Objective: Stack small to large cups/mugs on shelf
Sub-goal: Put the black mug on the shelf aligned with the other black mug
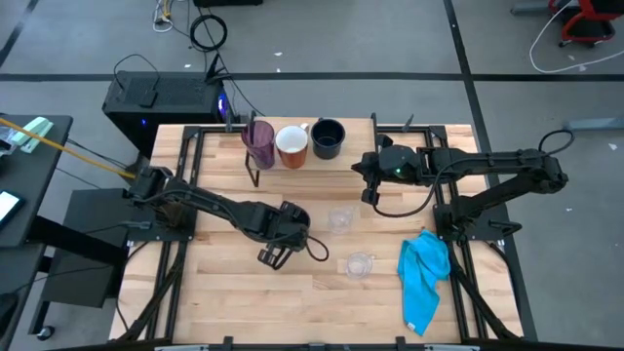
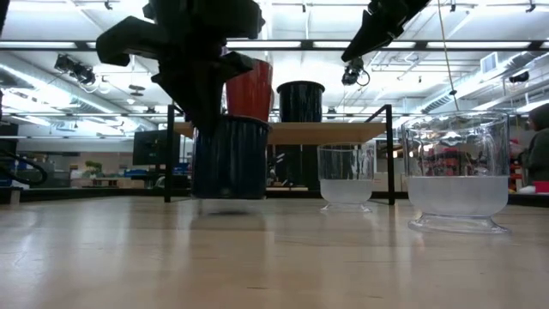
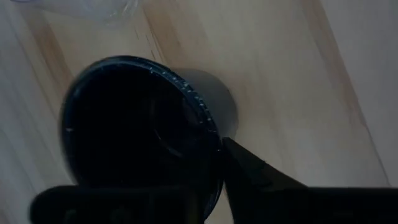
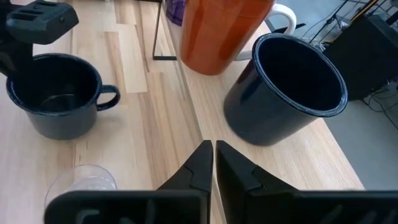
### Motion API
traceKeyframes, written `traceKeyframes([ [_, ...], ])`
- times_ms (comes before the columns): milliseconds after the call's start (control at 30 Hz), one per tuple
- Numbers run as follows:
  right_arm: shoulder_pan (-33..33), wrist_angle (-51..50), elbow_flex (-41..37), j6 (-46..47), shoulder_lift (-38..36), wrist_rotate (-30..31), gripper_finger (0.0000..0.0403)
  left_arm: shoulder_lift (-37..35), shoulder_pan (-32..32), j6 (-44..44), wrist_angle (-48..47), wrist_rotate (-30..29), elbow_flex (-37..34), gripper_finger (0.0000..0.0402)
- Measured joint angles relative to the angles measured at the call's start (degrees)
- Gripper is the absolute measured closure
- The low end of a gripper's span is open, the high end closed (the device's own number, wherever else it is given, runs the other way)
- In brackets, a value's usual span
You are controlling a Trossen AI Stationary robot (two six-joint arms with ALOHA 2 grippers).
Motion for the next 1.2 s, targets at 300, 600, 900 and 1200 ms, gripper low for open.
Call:
traceKeyframes([
  [300,0.00,0.00,0.02,0.42,0.00,-0.20,0.0376,0.00,0.00,-0.56,0.47,0.48,0.00,0.0348],
  [600,0.00,0.09,0.02,0.57,0.00,-1.07,0.0376,-0.96,0.00,-0.07,-0.08,0.48,0.00,0.0281],
  [900,-0.15,8.50,0.09,-3.13,7.47,-1.29,0.0361,-9.17,0.27,-0.11,-1.00,0.29,0.04,0.0176],
  [1200,-4.56,18.48,0.09,-7.80,16.77,-1.27,0.0354,-21.18,1.82,-0.95,0.33,0.26,0.07,0.0189],
])
